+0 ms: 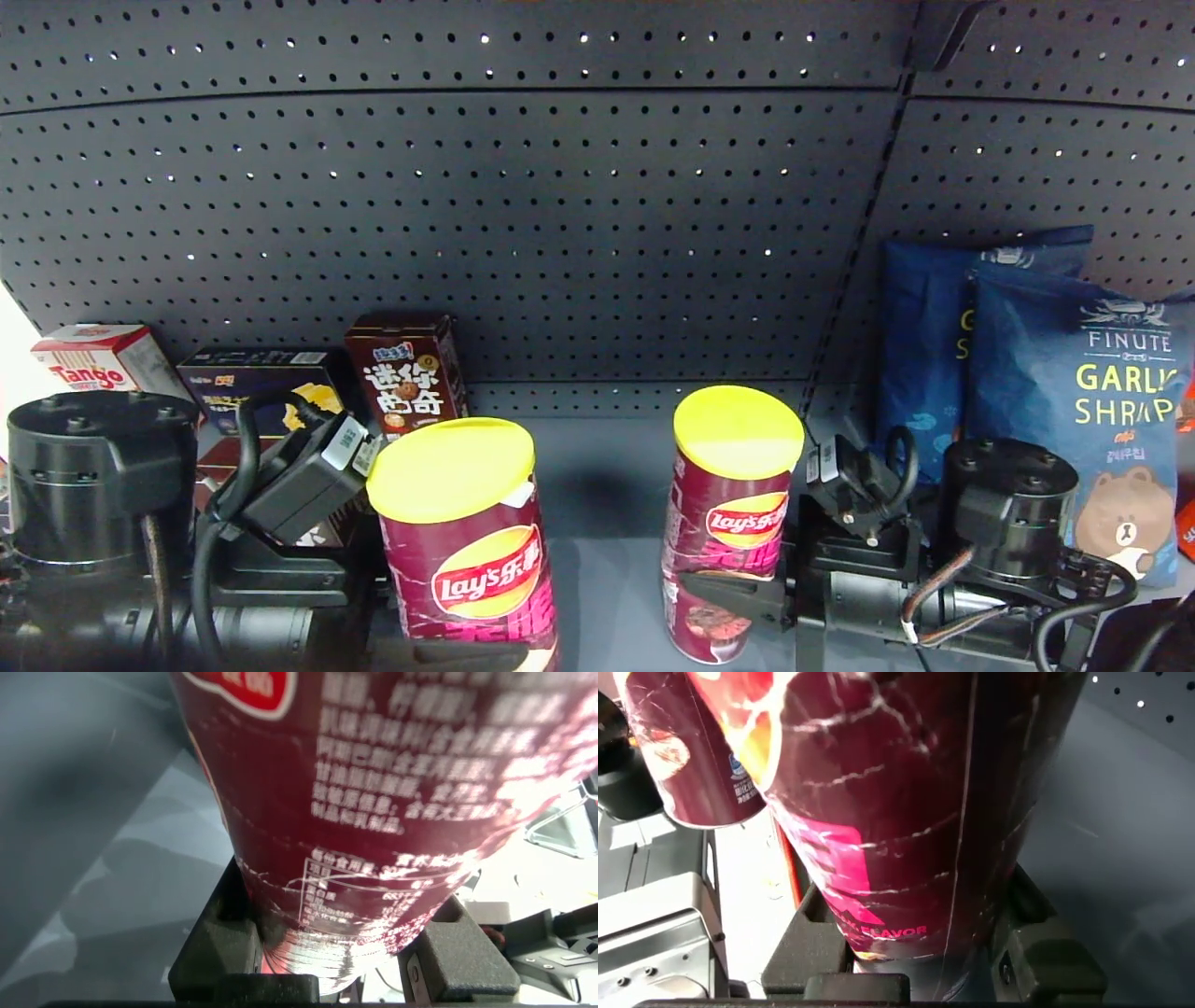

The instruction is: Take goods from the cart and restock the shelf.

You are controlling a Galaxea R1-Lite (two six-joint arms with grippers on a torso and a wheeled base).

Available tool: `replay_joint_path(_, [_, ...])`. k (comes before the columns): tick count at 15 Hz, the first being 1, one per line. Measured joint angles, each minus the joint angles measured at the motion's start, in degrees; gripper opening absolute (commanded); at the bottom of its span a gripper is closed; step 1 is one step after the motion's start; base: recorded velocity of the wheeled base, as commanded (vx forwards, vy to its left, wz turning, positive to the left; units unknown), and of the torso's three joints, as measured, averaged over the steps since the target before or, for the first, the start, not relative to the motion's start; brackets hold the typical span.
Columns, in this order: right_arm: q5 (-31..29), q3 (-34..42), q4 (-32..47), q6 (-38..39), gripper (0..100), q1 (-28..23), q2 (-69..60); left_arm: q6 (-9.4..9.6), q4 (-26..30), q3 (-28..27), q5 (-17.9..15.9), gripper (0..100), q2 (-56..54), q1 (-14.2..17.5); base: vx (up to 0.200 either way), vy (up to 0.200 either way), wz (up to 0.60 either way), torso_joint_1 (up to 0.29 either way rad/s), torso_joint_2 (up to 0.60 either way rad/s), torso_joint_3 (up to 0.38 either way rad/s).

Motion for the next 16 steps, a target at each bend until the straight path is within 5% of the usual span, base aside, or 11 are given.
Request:
replay_joint_path(2, [0.13,-0.46,-0.63,0.0,0,0.0,0.87,0.0,0.0,0.0,0.0,0,0.04,0.0,0.0,0.0,0.0,0.0,0.0,0.0])
replay_joint_path(3, [0.2,-0.5,-0.69,0.0,100,0.0,1.16,0.0,0.0,0.02,0.0,0,0.06,0.0,0.0,0.0,0.0,0.0,0.0,0.0])
replay_joint_path(16, [-0.16,8.81,-0.37,1.57,100,-0.44,-7.85,0.02,0.01,-0.16,0.16,0,0.01,0.0,0.0,0.0,0.0,0.0,0.0,0.0])
